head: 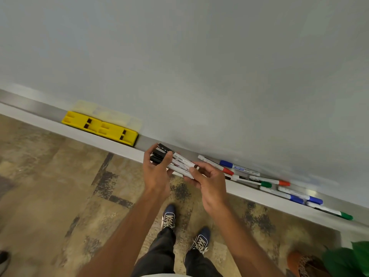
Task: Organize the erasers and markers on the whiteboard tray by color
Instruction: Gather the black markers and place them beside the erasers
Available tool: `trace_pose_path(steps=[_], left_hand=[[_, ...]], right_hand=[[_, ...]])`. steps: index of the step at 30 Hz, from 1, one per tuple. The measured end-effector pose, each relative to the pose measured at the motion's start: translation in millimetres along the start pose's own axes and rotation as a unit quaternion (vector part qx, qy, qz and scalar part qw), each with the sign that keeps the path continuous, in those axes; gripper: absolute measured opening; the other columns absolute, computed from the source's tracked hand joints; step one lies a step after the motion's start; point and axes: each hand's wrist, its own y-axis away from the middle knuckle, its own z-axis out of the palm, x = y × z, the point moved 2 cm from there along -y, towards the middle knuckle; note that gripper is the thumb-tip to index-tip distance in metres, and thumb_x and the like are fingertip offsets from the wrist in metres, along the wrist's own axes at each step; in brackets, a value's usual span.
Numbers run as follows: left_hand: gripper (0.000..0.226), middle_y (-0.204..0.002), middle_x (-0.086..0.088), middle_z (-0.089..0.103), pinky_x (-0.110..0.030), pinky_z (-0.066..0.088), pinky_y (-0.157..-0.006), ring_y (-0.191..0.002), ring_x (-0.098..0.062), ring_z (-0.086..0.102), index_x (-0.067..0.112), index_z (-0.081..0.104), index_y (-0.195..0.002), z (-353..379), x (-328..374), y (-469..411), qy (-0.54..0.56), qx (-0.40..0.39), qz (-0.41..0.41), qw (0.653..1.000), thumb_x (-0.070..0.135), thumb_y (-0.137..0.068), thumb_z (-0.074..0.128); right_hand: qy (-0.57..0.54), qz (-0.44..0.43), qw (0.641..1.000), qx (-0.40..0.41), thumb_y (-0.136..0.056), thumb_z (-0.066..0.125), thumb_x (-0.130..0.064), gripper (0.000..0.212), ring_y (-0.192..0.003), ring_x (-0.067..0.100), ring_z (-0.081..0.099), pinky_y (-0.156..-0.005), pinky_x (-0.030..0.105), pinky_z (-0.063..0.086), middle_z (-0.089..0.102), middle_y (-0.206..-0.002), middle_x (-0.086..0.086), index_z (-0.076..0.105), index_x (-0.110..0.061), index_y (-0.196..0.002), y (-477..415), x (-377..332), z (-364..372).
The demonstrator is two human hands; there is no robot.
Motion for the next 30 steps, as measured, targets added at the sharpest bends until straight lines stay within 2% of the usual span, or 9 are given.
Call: trace_pose_path(steps=[4,7,9,12,15,18,22,30], left_hand=[[0.049,-0.118,-0.026,0.068,-0.046,0.063,-0.078,-0.100,-0.037,0.073,0.016,0.055,-0.132,-17.0,10.9,-12.9,0.002,0.033,-0.004,0.999,-0.008,-0.091,0.063],[0.049,-0.123,-0.024,0.067,-0.045,0.063,-0.078,-0.106,-0.035,0.072,0.019,0.057,-0.131,-32.8,17.4,-22.5,-0.001,0.061,-0.011,0.998,-0.008,-0.090,0.064],[0.046,-0.124,-0.024,0.066,-0.044,0.063,-0.078,-0.107,-0.035,0.071,0.022,0.060,-0.126,-42.4,21.3,-26.9,0.001,0.068,-0.015,0.998,-0.007,-0.090,0.064],[0.042,-0.121,-0.021,0.068,-0.039,0.063,-0.071,-0.105,-0.036,0.072,0.025,0.065,-0.114,-53.2,25.0,-29.3,0.007,0.075,-0.021,0.997,-0.008,-0.089,0.065],[0.040,-0.120,-0.018,0.068,-0.036,0.063,-0.069,-0.106,-0.033,0.071,0.022,0.065,-0.115,-61.6,26.8,-30.3,-0.003,0.086,-0.022,0.996,-0.008,-0.088,0.067],[0.043,-0.120,-0.018,0.068,-0.036,0.063,-0.071,-0.106,-0.032,0.071,0.020,0.063,-0.121,-68.1,28.1,-30.3,-0.008,0.089,-0.025,0.996,-0.007,-0.088,0.067],[0.042,-0.121,-0.019,0.067,-0.041,0.062,-0.076,-0.105,-0.032,0.071,0.022,0.064,-0.119,-71.8,30.3,-30.0,-0.005,0.086,-0.032,0.996,-0.007,-0.088,0.066],[0.044,-0.122,-0.020,0.068,-0.044,0.062,-0.080,-0.105,-0.033,0.072,0.020,0.062,-0.123,-68.9,26.7,-32.5,-0.006,0.077,-0.037,0.996,-0.007,-0.089,0.066]], right_hand=[[0.068,-0.010,0.997,-0.032,-0.087,0.073,-0.011,0.017,-0.089,0.025,0.075,-0.072,0.036,0.062,0.075,-0.099,0.011,0.073,-0.009,-0.104,-10.5,5.3,12.8],[0.216,-0.080,0.973,-0.002,-0.092,0.068,-0.025,0.010,-0.076,0.017,0.074,-0.064,0.030,0.060,0.076,-0.091,-0.001,0.073,-0.020,-0.099,-24.2,4.0,10.8],[0.381,-0.172,0.908,0.019,-0.094,0.065,-0.026,0.010,-0.077,0.011,0.070,-0.068,0.029,0.059,0.073,-0.092,-0.005,0.072,-0.022,-0.100,-36.9,1.8,7.8],[0.593,-0.261,0.762,0.008,-0.093,0.066,-0.022,0.014,-0.082,0.013,0.065,-0.072,0.031,0.057,0.065,-0.100,-0.001,0.071,-0.015,-0.104,-55.6,1.5,9.5],[0.708,-0.294,0.641,-0.027,-0.092,0.066,-0.015,0.006,-0.072,0.018,0.064,-0.061,0.032,0.054,0.060,-0.100,0.000,0.070,-0.014,-0.097,-66.6,4.1,17.8],[0.767,-0.297,0.567,-0.051,-0.081,0.074,-0.005,0.008,-0.059,0.022,0.061,-0.049,0.027,0.036,0.063,-0.091,0.004,0.069,-0.011,-0.081,-70.6,3.6,26.5],[0.793,-0.299,0.527,-0.066,-0.070,0.076,0.006,0.018,-0.051,0.025,0.058,-0.046,0.027,0.032,0.063,-0.081,0.007,0.066,-0.008,-0.071,-71.5,1.7,35.0],[0.777,-0.331,0.535,-0.006,-0.069,0.084,-0.004,0.017,-0.043,0.018,0.054,-0.040,0.021,0.030,0.063,-0.076,0.000,0.069,-0.013,-0.072,-62.0,-1.2,10.4]])
